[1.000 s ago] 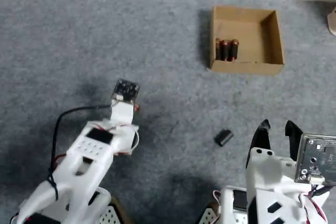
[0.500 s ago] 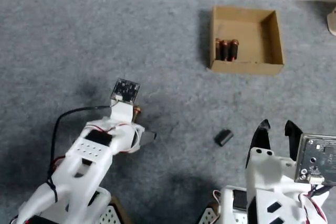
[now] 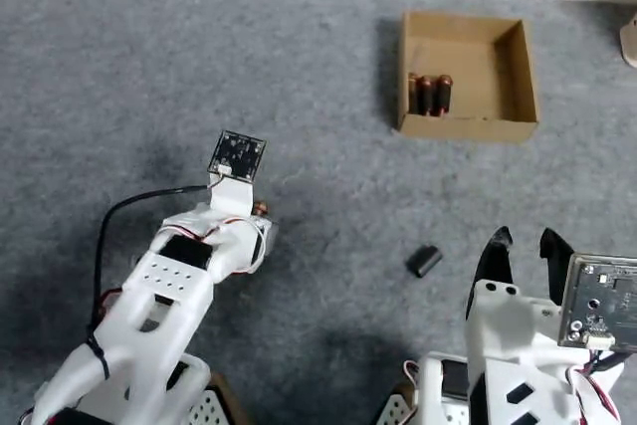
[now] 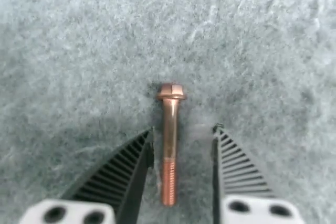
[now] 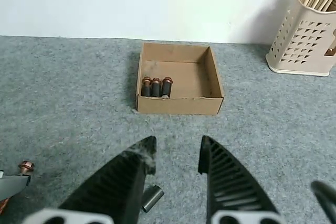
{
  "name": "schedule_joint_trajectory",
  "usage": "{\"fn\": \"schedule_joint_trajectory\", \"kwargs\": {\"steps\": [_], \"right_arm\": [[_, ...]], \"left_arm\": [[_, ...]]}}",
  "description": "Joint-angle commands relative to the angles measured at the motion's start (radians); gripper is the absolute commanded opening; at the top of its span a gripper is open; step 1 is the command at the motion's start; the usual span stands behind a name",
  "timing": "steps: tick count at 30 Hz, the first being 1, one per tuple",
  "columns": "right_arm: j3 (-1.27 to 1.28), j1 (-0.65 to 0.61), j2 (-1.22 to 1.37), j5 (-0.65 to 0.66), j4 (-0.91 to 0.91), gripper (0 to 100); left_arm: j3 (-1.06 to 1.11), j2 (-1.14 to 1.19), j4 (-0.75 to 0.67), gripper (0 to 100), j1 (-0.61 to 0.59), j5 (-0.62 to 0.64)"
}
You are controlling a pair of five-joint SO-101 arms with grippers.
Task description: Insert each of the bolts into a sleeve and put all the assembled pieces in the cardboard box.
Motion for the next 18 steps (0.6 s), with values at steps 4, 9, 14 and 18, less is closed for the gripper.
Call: {"fn": "schedule_joint_trajectory", "kwargs": {"steps": [4, 9, 14, 18], "right_arm": [[0.110, 0.007, -0.001, 0.012, 0.005, 12.7], [0.147, 0.007, -0.001, 0.012, 0.005, 12.7], [0.147, 0.007, -0.001, 0.012, 0.005, 12.7], [0.153, 0.007, -0.031, 0.014, 0.008, 12.6]], "left_arm": [[-0.166, 0.205, -0.011, 20, -0.015, -0.002], [-0.275, 0.384, -0.012, 20, -0.015, 0.054], [-0.387, 0.536, -0.012, 20, -0.039, 0.061], [-0.443, 0.628, -0.011, 19, -0.067, 0.061]]}}
